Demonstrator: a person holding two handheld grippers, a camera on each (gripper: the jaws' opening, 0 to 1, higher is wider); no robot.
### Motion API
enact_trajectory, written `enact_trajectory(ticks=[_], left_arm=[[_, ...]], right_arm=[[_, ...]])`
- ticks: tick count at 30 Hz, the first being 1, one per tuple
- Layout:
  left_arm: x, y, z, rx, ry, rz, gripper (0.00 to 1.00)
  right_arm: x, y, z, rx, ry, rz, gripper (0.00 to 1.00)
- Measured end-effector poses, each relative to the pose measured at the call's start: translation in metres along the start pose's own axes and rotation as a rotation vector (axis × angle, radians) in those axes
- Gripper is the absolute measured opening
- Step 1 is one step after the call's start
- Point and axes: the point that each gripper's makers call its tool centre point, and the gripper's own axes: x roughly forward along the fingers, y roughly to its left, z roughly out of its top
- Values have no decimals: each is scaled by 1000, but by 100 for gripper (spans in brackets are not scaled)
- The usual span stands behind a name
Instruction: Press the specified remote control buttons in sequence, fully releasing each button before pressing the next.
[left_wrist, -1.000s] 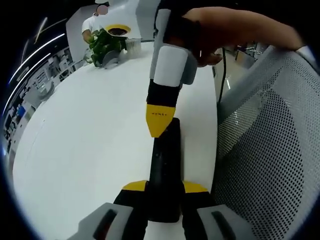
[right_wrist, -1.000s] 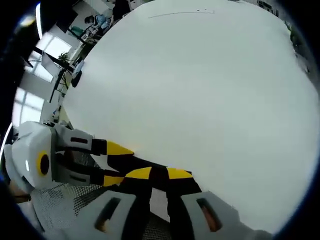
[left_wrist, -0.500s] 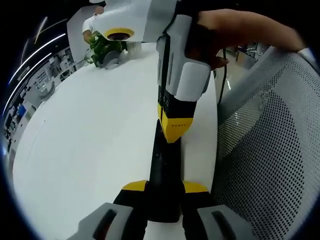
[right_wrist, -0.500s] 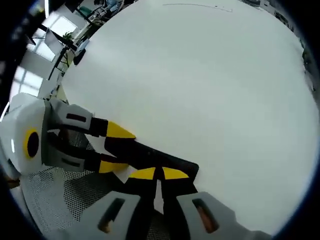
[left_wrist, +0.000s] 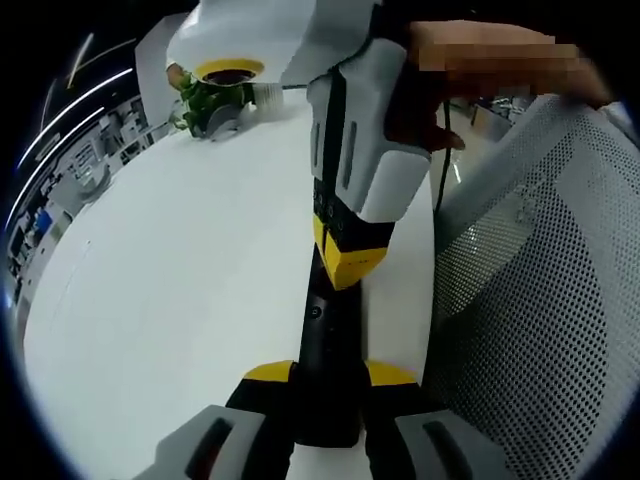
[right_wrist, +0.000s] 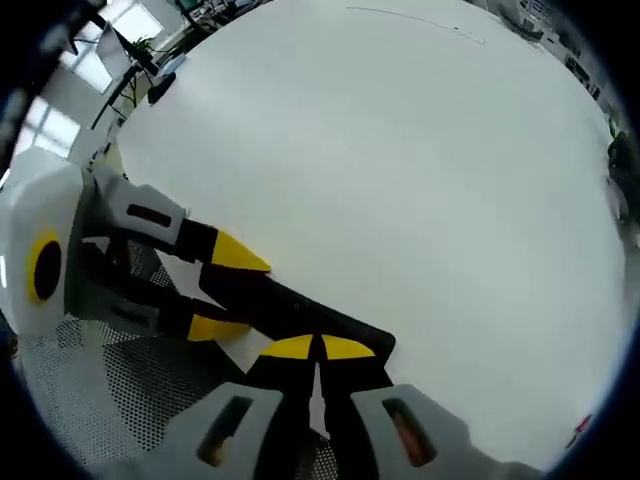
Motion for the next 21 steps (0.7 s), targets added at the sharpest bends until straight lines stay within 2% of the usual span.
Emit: enact_trajectory(ticks=[4, 9, 11, 13, 21], left_arm=[[0, 0, 1, 6, -6, -1, 25], [0, 0, 1, 8, -14, -4, 25], [0, 0, 0, -11, -21, -3, 24], [-1, 0, 0, -9, -39, -2, 24], [-1, 1, 0, 11, -60, -14, 24]], right_arm=[[-1, -2, 0, 44, -6, 22, 0], [-1, -1, 1, 68, 64, 27, 0], [-3, 2, -2, 143, 83, 48, 0], [-2, -1, 0, 146, 78, 46, 0], [0, -6, 2, 303, 73, 56, 0]])
